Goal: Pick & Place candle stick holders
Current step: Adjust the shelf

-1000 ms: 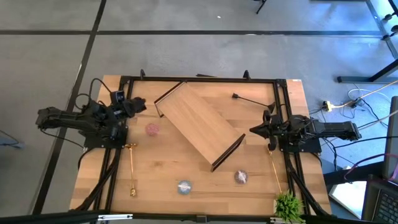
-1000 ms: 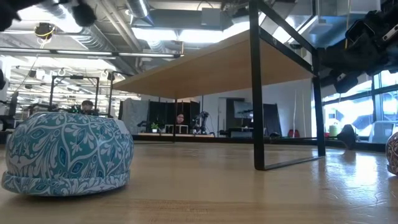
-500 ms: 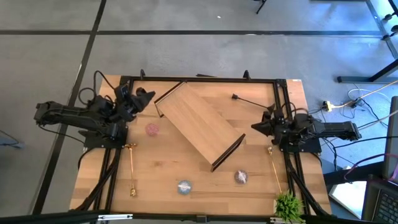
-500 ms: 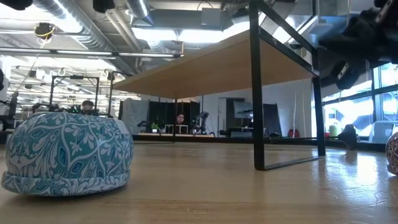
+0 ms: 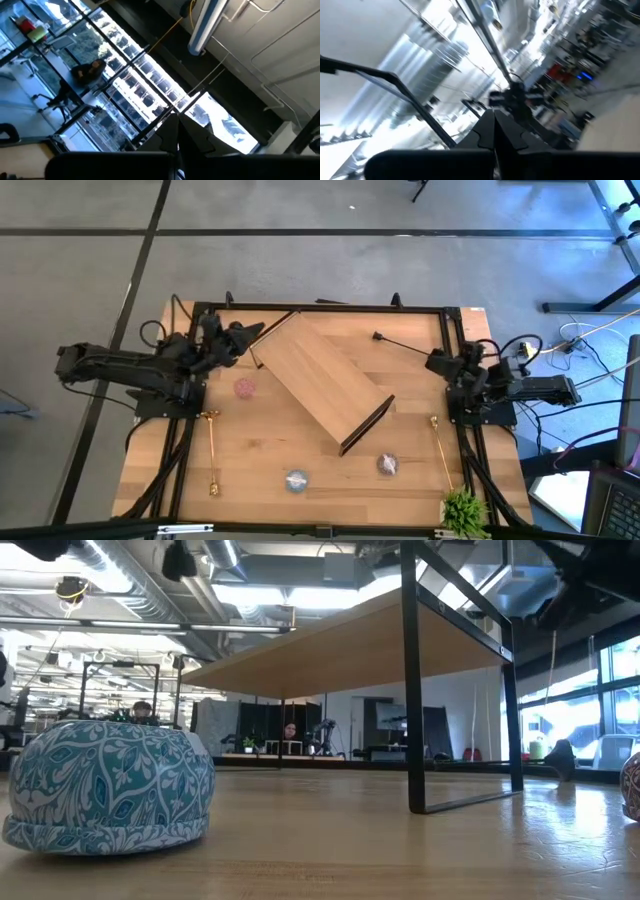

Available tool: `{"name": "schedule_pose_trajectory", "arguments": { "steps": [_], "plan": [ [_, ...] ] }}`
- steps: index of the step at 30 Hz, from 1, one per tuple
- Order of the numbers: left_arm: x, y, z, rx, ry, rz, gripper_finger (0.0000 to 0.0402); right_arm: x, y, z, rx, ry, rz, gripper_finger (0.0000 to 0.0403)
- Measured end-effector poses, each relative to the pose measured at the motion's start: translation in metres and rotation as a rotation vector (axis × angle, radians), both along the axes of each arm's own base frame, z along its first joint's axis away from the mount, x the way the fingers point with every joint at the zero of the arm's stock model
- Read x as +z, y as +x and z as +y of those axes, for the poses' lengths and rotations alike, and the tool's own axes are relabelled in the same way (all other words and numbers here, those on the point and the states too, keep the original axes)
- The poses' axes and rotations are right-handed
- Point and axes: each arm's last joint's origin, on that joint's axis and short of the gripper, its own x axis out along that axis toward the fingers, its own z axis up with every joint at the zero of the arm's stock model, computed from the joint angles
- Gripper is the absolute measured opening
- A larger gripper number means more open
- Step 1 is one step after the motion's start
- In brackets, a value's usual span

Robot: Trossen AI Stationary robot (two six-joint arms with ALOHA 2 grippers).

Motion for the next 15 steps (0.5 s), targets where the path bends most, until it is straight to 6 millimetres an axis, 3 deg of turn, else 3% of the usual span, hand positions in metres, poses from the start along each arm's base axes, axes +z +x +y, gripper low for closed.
{"name": "schedule_pose_trajectory", "arguments": {
  "steps": [5,10,15],
  "plan": [
    [-0.002,0.014,0.017,-0.104,0.003,0.027,0.0003,0.006,-0.004,0.0,-0.002,0.015,-0.07,0.0],
    [0.022,0.026,0.035,-0.219,0.074,0.113,0.0003,0.01,-0.003,0.0,0.036,0.073,-0.11,0.0],
    [0.045,0.036,0.057,-0.288,0.156,0.376,0.0003,0.018,0.007,0.002,0.11,0.088,-0.057,0.0]
  ]
}}
